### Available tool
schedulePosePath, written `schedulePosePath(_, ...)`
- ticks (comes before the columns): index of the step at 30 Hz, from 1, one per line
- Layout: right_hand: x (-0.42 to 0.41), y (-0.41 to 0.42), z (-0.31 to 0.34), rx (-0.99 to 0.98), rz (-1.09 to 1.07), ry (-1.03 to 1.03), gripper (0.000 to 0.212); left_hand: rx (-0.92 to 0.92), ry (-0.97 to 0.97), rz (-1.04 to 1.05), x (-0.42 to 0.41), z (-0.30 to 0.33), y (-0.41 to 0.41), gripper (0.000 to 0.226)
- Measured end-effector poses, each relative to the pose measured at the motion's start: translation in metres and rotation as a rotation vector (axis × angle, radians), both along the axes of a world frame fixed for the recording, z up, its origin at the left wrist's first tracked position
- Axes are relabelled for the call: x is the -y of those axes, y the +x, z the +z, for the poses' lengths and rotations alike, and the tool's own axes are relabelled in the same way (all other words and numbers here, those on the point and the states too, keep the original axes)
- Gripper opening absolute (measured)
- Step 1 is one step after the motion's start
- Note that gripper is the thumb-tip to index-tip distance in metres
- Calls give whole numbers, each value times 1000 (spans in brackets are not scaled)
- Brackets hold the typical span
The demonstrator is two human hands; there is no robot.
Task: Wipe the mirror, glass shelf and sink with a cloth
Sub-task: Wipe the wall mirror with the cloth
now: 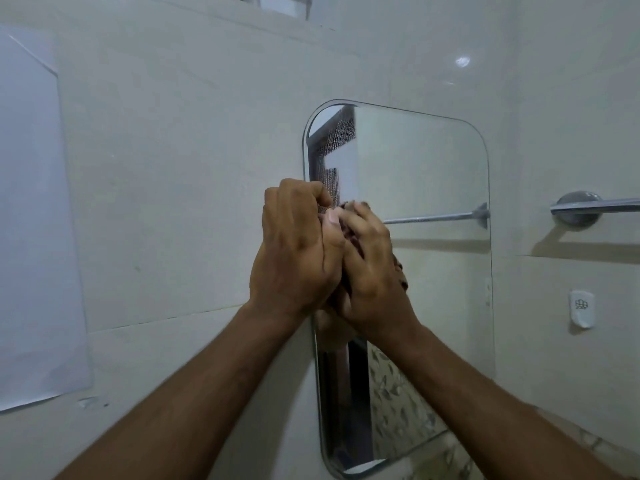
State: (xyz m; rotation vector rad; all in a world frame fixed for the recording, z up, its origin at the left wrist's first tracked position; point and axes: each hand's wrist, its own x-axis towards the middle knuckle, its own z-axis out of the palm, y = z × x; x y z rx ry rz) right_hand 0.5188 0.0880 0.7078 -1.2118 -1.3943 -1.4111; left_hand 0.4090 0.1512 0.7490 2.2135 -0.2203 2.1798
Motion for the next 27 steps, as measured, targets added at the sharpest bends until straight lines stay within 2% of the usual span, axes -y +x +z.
schedulePosePath(5, -1, 3, 32, -52, -18, 9, 40, 2, 18, 22, -1, 0, 1, 12)
schedulePosePath(10, -2, 0, 80, -136, -70, 53, 52, -8, 15, 11, 0, 1, 1, 9)
schedulePosePath(13, 0, -1, 51, -151, -76, 57, 46, -25, 19, 18, 1, 1, 0, 10)
schedulePosePath(19, 6, 0, -75, -92, -61, -13, 39, -67, 41, 72, 2, 0, -1, 19)
schedulePosePath(21, 6, 2, -84, -69, -64, -60, 50, -74, 42, 78, 2, 0, -1, 18)
schedulePosePath(23, 4, 4, -69, -59, -43, -47, 47, -76, 38, 76, 2, 0, 0, 18)
schedulePosePath(27, 2, 4, 1, -193, -16, 57, 47, -90, 46, 98, 4, 0, -1, 15)
